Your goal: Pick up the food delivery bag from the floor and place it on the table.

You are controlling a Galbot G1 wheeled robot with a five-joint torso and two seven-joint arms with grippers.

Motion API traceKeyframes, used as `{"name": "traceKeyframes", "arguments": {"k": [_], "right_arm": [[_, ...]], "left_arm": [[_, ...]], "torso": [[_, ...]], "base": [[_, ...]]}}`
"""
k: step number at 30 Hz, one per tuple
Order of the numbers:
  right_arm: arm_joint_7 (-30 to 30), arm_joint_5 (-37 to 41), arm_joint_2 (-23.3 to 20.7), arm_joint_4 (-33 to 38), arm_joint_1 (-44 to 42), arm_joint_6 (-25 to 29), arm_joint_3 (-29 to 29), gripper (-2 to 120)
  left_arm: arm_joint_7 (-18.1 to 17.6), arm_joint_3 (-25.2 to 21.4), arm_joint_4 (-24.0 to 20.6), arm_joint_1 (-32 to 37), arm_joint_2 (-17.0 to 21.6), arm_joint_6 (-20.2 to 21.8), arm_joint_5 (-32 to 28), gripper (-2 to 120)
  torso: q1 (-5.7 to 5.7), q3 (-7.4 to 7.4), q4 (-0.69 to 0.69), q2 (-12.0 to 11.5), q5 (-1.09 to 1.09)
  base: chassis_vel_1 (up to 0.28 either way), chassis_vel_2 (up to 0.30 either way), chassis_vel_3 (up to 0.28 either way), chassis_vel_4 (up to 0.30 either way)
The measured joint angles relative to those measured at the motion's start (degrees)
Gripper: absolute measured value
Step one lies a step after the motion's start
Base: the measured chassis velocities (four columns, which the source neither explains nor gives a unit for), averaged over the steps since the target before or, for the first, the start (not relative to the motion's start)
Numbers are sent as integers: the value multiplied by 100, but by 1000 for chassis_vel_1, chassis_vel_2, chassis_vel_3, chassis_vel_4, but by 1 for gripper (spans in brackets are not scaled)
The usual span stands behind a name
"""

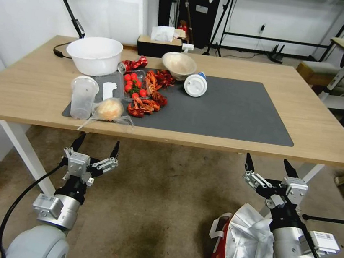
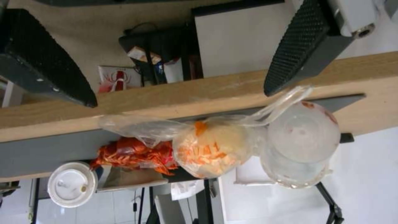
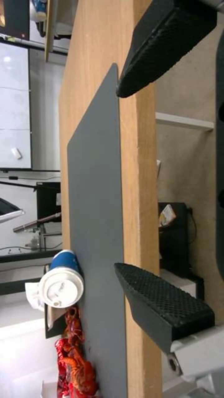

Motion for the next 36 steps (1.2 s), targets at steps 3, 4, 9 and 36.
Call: {"name": "traceKeyframes", "arguments": {"k": [3,4,9,36], "right_arm": [[9,-1,2,0,12,2,-1,100],[9,-1,2,0,12,2,-1,100],[45,35,20,0,59,-12,30,100],[71,174,-18,-37,147,-74,89,100]], "left_arm": [[0,18,0,5,-1,1,13,100],[0,18,0,5,-1,1,13,100],[0,30,-1,12,0,4,17,100],[15,57,80,-31,1,-6,63,99]], "torso": [[-33,-43,0,-75,0],[-33,-43,0,-75,0],[-71,-108,0,-177,0],[-375,-591,0,-965,0]], "base": [[0,0,0,0],[0,0,0,0],[0,0,0,0],[0,0,0,0]]}}
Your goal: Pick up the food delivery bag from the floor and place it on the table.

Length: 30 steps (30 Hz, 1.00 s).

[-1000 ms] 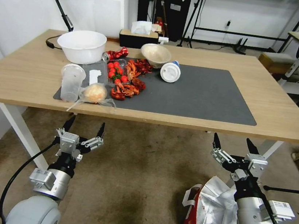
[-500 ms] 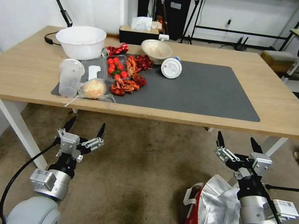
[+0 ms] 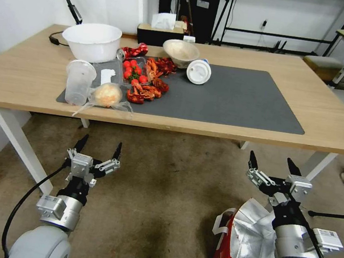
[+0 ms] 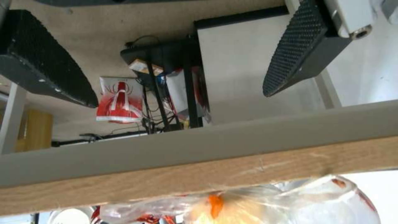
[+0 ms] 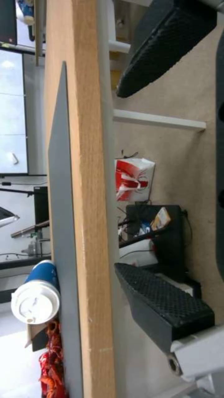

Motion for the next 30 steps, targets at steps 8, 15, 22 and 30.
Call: {"name": "traceKeyframes", "arguments": {"k": [8,15,22,30], "right_arm": [[0,32,-23,-30,58,-32,11,100],[-3,31,-21,-44,46,-31,14,100],[-21,62,-28,-44,35,-23,-13,100],[-42,125,-43,-42,57,-13,-23,100]], "left_arm": [[15,3,0,-8,3,3,7,99],[15,-7,8,-1,2,4,13,99],[16,-13,-13,15,-4,7,19,99],[15,-38,-62,42,-13,12,23,99]], "torso": [[-71,-114,1,-185,0],[-130,-222,0,-350,0],[-190,-333,0,-522,0],[-249,-451,0,-700,0]], "base": [[0,0,0,0],[0,0,0,0],[0,0,0,0],[0,0,0,0]]}}
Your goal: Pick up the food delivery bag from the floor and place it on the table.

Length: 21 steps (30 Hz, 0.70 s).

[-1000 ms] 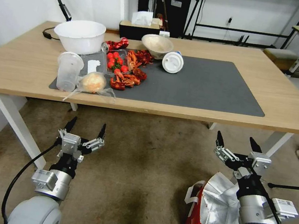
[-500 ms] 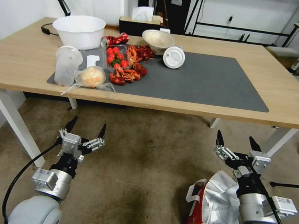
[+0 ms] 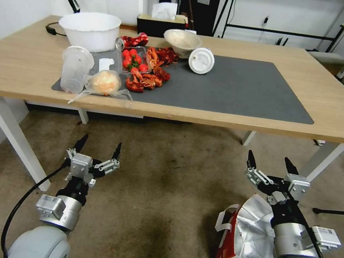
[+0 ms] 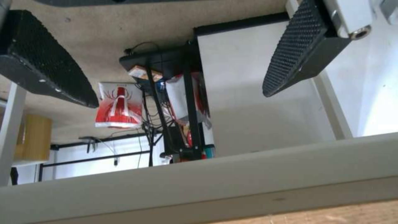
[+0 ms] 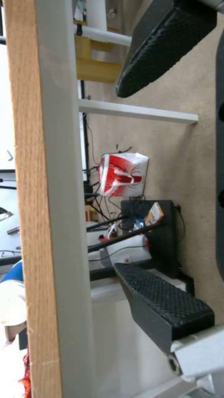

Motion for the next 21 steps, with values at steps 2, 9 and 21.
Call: {"name": "traceKeyframes", "arguments": {"k": [2,9,21], "right_arm": [[-14,25,-5,9,2,4,23,100],[-17,40,7,10,1,18,34,100],[-29,58,-1,12,-27,55,44,100]], "left_arm": [[-2,-1,-11,0,-3,2,0,99],[-34,-2,-14,16,-13,1,11,99],[-54,26,-14,44,-20,-10,39,99]], "torso": [[-22,-40,0,-63,0],[-78,-134,0,-213,0],[-155,-316,0,-469,0]], "base": [[0,0,0,0],[0,0,0,0],[0,0,0,0]]}}
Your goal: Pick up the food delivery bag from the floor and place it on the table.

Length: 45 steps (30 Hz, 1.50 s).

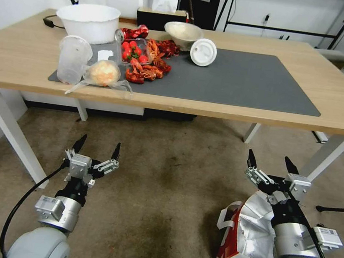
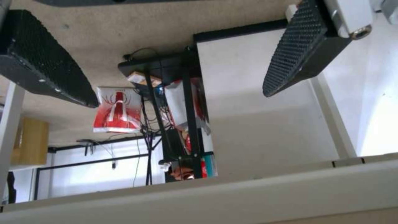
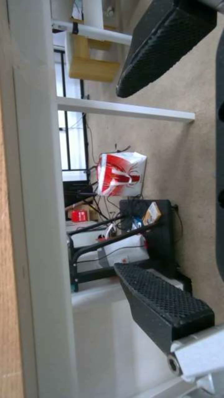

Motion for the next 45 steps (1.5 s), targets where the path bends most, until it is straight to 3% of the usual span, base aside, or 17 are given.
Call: {"name": "traceKeyframes", "arguments": {"k": [45], "right_arm": [[-12,9,21,-203,164,31,13,100]], "left_arm": [[-9,106,214,-83,-27,-28,69,99]], "torso": [[-257,-749,0,-1007,0]], "base": [[0,0,0,0]]}}
